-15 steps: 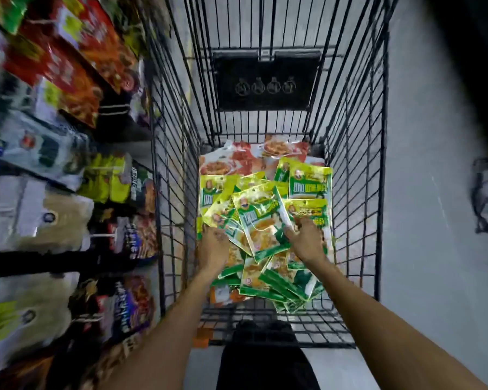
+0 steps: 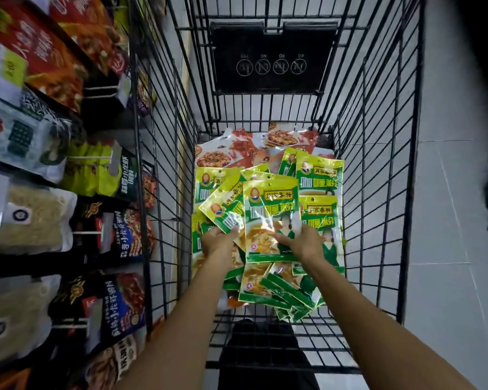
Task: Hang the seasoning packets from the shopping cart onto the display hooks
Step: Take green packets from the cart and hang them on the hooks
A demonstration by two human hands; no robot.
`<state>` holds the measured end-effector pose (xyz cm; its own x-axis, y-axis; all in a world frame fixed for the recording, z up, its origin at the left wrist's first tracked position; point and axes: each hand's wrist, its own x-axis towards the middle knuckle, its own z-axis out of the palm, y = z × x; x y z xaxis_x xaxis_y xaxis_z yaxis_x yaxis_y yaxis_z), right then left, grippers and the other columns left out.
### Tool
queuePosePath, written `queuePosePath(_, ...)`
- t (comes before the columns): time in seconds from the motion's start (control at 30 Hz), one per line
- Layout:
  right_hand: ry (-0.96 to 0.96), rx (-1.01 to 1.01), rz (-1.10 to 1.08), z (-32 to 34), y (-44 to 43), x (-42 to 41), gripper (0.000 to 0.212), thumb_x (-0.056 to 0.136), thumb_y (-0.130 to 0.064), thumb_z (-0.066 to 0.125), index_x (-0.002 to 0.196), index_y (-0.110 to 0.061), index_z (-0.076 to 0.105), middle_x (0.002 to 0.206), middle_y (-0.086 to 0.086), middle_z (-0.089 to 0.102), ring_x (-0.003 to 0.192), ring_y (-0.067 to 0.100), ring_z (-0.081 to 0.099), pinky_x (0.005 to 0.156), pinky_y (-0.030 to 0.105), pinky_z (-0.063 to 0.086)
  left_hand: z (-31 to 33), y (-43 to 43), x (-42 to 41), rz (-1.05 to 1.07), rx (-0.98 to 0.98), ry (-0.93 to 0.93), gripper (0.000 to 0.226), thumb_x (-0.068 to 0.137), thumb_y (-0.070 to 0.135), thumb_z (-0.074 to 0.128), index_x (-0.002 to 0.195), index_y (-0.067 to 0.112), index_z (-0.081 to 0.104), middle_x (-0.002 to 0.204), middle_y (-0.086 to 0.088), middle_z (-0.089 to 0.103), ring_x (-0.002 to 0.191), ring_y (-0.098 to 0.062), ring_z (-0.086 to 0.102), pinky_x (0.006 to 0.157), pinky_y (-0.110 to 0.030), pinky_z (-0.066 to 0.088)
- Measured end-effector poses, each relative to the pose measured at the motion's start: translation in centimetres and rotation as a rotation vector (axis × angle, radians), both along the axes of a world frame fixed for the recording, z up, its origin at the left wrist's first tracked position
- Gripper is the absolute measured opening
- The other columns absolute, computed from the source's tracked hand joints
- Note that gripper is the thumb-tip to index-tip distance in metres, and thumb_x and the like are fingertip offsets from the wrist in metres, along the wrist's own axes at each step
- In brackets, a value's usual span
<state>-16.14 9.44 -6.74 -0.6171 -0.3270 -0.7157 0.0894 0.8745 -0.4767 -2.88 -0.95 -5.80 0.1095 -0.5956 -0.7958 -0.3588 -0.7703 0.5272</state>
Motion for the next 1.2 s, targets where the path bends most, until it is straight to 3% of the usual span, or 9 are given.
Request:
queuePosePath(0.07, -0.120, -0.099, -0.123, 0.1, 0.7, -0.7, 0.030, 0.076, -0.026, 0.080, 0.088, -0.007, 0.061, 0.093, 0.011, 0.067, 0.078, 0.021, 0.063, 0.063, 0.030, 0.052, 0.4, -0.4, 0.2, -0.021, -0.017, 0.038, 0.006, 0.088, 0.010, 0.067, 0.089, 0.006, 0.062, 0.095, -0.012, 0.063, 0.092, -0.025, 0.059, 0.082, -0.037, 0.049)
queuePosePath(0.23, -0.268, -0.215, -0.284, 0.6, 1.5, -2.4, 0.033, 0.080, -0.013, 0.076, 0.109, -0.004, 0.062, 0.104, 0.016, 0.069, 0.094, 0.034, 0.067, 0.069, 0.040, 0.058, 1.2, -1.4, -0.4, -0.099, -0.046, 0.083, 0.058, 0.096, 0.034, 0.055, 0.144, 0.007, 0.037, 0.147, -0.014, 0.040, 0.133, -0.033, 0.041, 0.108, -0.052, 0.036)
queuePosePath(0.3, -0.227, -0.224, -0.277, 1.1, 1.4, -2.6, 0.035, 0.082, -0.011, 0.075, 0.112, -0.004, 0.060, 0.106, 0.017, 0.068, 0.096, 0.034, 0.066, 0.080, 0.048, 0.057, 1.5, -1.6, -0.8, -0.144, -0.085, 0.069, 0.061, 0.092, 0.036, 0.061, 0.141, 0.007, 0.040, 0.143, -0.012, 0.046, 0.130, -0.032, 0.044, 0.106, -0.049, 0.039)
queuePosePath(0.53, -0.193, -0.339, -0.287, 5.6, 0.7, -3.6, 0.015, 0.083, -0.013, 0.074, 0.092, -0.009, 0.063, 0.092, 0.012, 0.069, 0.082, 0.028, 0.067, 0.065, 0.040, 0.058, 4.2, -1.9, -1.1, -0.152, -0.216, 0.083, 0.022, 0.085, 0.017, 0.072, 0.090, 0.005, 0.054, 0.090, -0.009, 0.057, 0.079, -0.023, 0.054, 0.067, -0.025, 0.043)
queuePosePath(0.67, -0.193, -0.454, -0.196, 11.4, -0.2, -4.5, 0.011, 0.083, -0.014, 0.073, 0.085, -0.014, 0.062, 0.084, 0.006, 0.068, 0.078, 0.023, 0.066, 0.071, 0.041, 0.059, 8.8, -2.5, -0.7, -0.092, -0.260, 0.138, 0.053, 0.089, 0.026, 0.067, 0.131, -0.001, 0.050, 0.128, -0.016, 0.056, 0.110, -0.030, 0.056, 0.078, -0.026, 0.043)
queuePosePath(0.77, -0.211, -0.556, -0.104, 17.1, -1.6, -5.5, 0.009, 0.082, -0.015, 0.072, 0.087, -0.015, 0.064, 0.081, 0.003, 0.071, 0.073, 0.020, 0.070, 0.062, 0.035, 0.060, 14.2, -3.2, -0.3, -0.077, -0.375, 0.191, 0.039, 0.087, 0.034, 0.067, 0.108, 0.003, 0.061, 0.093, -0.010, 0.064, 0.073, -0.017, 0.055, 0.053, -0.018, 0.043)
queuePosePath(0.87, -0.223, -0.666, -0.002, 23.2, -3.8, -5.7, 0.008, 0.083, -0.015, 0.071, 0.084, -0.013, 0.064, 0.067, 0.000, 0.072, 0.063, 0.018, 0.070, 0.054, 0.030, 0.057, 20.7, -3.7, 0.9, -0.040, -0.543, 0.225, 0.027, 0.087, 0.033, 0.066, 0.098, 0.010, 0.058, 0.082, 0.000, 0.059, 0.070, -0.013, 0.052, 0.047, -0.012, 0.041)
queuePosePath(1.03, -0.256, -0.823, 0.269, 32.8, -7.1, -3.6, 0.018, 0.083, -0.016, 0.071, 0.092, -0.001, 0.068, 0.087, 0.022, 0.070, 0.080, 0.033, 0.068, 0.067, 0.040, 0.060, 31.5, -3.3, 5.5, 0.080, -0.816, 0.251, 0.023, 0.088, 0.036, 0.065, 0.100, 0.017, 0.064, 0.094, -0.004, 0.067, 0.081, -0.016, 0.061, 0.059, -0.015, 0.044)
queuePosePath(1.2, -0.364, -0.907, 0.554, 42.0, -9.2, 1.5, 0.053, 0.067, -0.032, 0.078, 0.105, 0.003, 0.065, 0.111, 0.030, 0.066, 0.104, 0.043, 0.064, 0.099, 0.058, 0.046, 41.6, -0.5, 12.4, 0.229, -1.022, 0.111, 0.078, 0.083, 0.052, 0.061, 0.140, 0.002, 0.042, 0.139, -0.015, 0.051, 0.123, -0.024, 0.052, 0.085, -0.028, 0.048)
